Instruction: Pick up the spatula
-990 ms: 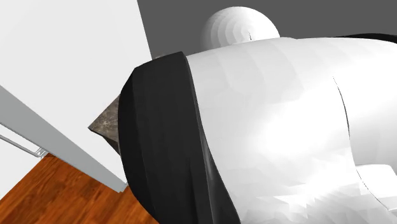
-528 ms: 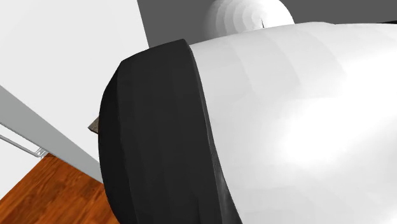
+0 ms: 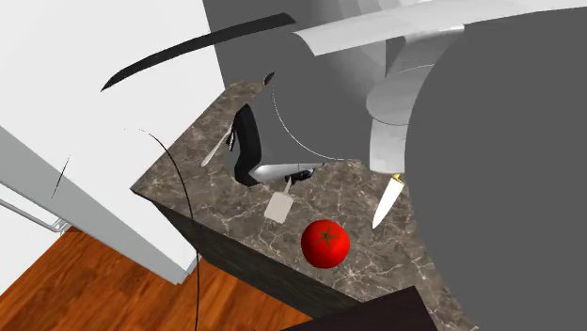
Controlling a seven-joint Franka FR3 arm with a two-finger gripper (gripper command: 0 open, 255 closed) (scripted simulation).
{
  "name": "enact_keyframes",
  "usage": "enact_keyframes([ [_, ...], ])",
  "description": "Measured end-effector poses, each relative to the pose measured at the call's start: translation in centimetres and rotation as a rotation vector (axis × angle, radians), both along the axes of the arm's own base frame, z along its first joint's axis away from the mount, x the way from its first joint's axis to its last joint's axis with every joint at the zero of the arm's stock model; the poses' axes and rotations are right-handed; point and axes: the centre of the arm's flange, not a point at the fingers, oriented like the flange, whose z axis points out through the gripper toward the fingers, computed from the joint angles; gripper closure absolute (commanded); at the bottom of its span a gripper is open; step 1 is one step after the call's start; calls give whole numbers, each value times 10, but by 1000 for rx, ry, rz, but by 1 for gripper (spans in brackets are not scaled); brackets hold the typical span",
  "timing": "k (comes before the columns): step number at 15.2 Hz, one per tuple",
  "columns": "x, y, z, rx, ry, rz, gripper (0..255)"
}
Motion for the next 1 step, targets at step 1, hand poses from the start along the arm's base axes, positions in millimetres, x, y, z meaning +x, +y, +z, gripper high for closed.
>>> enact_keyframes([
  [1,1,0,4,0,0,0,255],
])
